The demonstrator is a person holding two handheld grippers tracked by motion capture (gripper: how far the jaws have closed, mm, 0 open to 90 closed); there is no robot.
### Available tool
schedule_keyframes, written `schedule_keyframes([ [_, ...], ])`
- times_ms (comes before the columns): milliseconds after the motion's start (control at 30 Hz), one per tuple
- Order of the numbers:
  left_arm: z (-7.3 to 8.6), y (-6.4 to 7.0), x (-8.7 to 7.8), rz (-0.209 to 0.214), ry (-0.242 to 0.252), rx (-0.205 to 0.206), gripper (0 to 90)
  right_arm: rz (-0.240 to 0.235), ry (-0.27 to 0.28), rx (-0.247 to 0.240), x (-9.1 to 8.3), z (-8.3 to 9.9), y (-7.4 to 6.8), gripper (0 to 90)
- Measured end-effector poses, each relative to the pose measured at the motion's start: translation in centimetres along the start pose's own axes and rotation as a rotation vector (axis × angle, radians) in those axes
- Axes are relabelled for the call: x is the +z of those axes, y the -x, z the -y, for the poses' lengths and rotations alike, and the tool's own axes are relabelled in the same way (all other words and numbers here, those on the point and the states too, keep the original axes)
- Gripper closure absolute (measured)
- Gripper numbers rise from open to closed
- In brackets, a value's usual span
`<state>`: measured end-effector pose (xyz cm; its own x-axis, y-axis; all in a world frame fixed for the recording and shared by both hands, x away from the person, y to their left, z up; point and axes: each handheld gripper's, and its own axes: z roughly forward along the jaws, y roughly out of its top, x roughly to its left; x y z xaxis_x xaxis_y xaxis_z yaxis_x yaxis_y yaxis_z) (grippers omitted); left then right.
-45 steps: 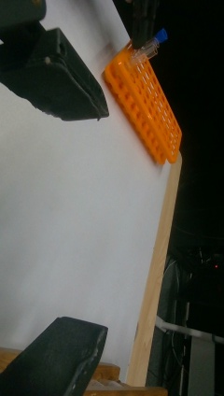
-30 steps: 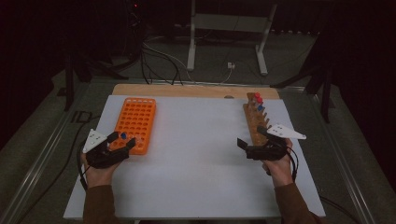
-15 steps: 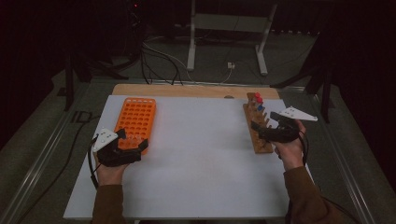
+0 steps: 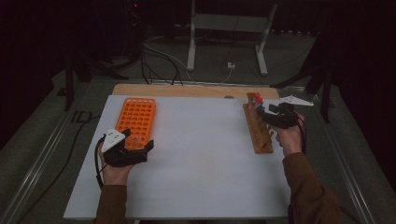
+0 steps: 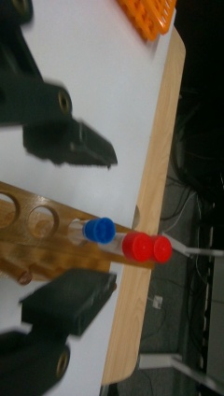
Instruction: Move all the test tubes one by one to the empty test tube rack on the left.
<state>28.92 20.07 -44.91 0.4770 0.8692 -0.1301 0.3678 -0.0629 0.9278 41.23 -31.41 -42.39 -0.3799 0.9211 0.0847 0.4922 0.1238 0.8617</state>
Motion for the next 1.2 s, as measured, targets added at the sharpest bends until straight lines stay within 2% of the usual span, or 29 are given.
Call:
schedule_keyframes([
  [67,0.0,0.0,0.0,0.001,-0.002,-0.001,1.1,0.012,-0.009,-0.020,0.6,0.2,-0.1,50.1],
  [333,0.0,0.1,0.0,0.009,0.003,-0.008,1.1,0.088,-0.077,-0.051,2.9,0.3,-0.2,69.3],
  [467,0.0,0.1,0.0,0.007,0.002,-0.007,1.1,0.088,-0.098,-0.041,3.5,0.6,0.0,75.1],
  [833,0.1,0.1,0.0,0.001,-0.001,-0.007,1.1,0.103,-0.114,-0.028,4.1,0.6,0.0,76.3],
  [1200,0.1,0.0,0.0,-0.004,0.000,-0.011,1.1,0.114,-0.083,-0.017,3.5,0.4,0.1,77.2],
])
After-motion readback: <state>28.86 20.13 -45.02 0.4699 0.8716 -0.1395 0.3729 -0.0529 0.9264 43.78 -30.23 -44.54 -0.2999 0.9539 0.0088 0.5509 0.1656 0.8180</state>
